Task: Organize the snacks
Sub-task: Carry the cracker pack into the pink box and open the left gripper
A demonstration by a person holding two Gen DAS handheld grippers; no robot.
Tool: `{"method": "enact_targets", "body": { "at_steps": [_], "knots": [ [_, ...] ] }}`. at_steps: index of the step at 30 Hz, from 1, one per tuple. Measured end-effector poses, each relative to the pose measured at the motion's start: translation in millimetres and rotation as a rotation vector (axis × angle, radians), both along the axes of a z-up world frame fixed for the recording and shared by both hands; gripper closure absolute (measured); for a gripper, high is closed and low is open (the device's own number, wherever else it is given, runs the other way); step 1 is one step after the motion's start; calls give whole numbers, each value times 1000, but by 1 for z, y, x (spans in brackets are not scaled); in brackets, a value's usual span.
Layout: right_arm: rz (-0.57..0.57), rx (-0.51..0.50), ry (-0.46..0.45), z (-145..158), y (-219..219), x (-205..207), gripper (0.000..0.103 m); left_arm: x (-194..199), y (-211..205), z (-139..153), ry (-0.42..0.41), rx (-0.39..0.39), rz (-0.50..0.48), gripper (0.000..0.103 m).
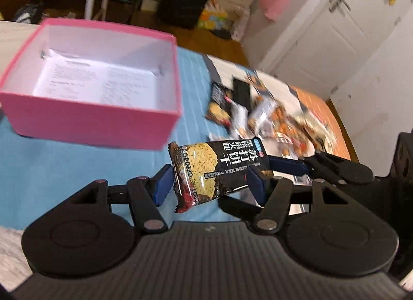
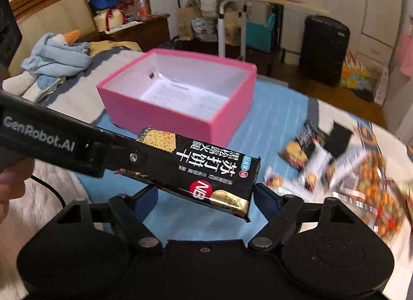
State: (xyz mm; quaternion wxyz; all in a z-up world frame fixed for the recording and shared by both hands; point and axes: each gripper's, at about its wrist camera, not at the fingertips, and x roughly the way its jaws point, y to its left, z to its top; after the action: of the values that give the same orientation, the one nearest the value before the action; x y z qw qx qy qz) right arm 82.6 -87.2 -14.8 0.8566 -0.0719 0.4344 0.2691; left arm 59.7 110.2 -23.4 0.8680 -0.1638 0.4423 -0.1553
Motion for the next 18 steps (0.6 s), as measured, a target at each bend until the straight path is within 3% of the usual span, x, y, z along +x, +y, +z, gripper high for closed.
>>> {"method": "enact_targets", "body": {
  "at_steps": [8,16,18],
  "knots": [
    [76,10,-28,9,35,39,42,32,45,0,-19,-19,114,43],
    [151,-8,-138,6,65,98,44,103,78,-3,-31,-36,174,43],
    [180,-29,-152,-8,74,115,48,124,76,-11,-62,30,176,43]
  ]
}}
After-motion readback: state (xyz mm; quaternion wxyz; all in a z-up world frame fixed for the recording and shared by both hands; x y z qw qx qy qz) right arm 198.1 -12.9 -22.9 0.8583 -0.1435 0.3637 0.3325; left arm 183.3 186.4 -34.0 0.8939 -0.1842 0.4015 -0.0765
